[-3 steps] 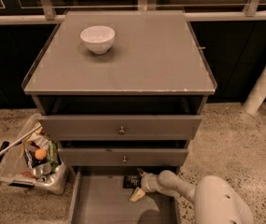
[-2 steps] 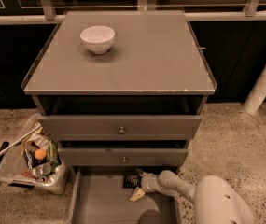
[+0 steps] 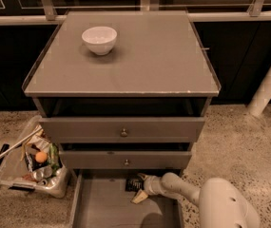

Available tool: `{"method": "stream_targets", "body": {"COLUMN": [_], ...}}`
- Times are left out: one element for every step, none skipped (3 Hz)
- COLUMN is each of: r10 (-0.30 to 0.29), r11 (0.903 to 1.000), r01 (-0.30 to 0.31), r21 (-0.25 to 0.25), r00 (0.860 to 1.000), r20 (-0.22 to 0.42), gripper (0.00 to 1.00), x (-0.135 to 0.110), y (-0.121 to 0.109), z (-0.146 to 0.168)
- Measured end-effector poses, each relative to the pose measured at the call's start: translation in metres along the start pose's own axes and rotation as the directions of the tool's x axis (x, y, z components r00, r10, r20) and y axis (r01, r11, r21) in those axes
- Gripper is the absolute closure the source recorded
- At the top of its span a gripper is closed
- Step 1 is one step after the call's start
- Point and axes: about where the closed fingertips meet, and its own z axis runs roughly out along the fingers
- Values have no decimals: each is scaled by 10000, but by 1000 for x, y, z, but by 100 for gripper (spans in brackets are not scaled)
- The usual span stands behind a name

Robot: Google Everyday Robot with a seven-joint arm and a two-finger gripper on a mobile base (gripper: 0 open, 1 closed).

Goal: Pick rxbar chocolate from bottom drawer and place on counter

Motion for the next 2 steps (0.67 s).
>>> {"method": "stream_targets", "body": {"r10": [2, 4], "r11": [10000, 10000], "r01": [-2, -4], "r21": [-16, 13], "r00": [10000, 10000], "r20": [-7, 4], "gripper": [100, 100], "x": [-9, -10], "y": [0, 1], "z": [-9, -11]}}
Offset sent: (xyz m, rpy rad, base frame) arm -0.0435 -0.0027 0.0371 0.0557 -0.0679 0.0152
